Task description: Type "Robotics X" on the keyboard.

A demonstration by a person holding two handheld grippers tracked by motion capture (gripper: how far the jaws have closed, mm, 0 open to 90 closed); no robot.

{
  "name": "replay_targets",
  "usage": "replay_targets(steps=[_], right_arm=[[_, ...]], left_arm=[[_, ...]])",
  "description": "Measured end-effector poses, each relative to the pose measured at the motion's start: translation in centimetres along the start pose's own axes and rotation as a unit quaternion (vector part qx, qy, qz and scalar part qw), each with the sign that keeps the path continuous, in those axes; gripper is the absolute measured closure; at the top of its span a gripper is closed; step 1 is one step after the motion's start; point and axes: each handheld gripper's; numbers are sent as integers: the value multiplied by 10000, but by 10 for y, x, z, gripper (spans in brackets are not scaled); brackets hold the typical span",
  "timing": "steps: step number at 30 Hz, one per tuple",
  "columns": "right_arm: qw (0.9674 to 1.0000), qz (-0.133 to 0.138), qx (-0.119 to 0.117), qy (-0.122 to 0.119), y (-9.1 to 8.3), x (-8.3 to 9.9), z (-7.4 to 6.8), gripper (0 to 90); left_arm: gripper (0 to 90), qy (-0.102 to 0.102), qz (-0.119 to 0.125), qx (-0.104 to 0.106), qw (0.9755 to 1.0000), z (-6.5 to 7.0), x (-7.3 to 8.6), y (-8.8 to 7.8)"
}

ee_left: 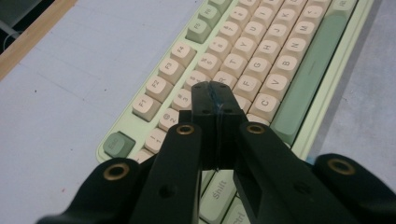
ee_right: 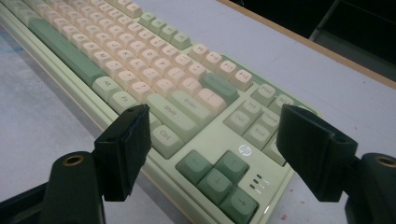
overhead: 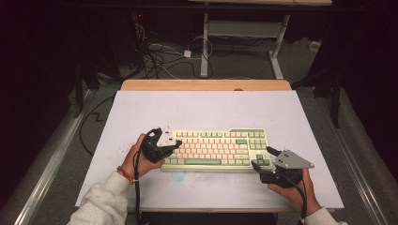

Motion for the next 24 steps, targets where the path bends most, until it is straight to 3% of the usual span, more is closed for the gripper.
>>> replay_targets(steps=[8, 24], right_arm=[[10000, -26, 4, -4, 0, 0, 1, 266], [10000, -86, -12, -3, 3, 1, 0, 266]], left_arm=[[881, -109, -56, 30, 9999, -6, 3, 2], [880, -149, -227, 370, 9989, -4, -1, 24]])
Point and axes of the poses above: each handheld gripper's, and its own axes: y roughly forward along the jaws, x roughly out of its underside, z roughly to its right, and after that the axes turned 3 degrees about z, right-handed
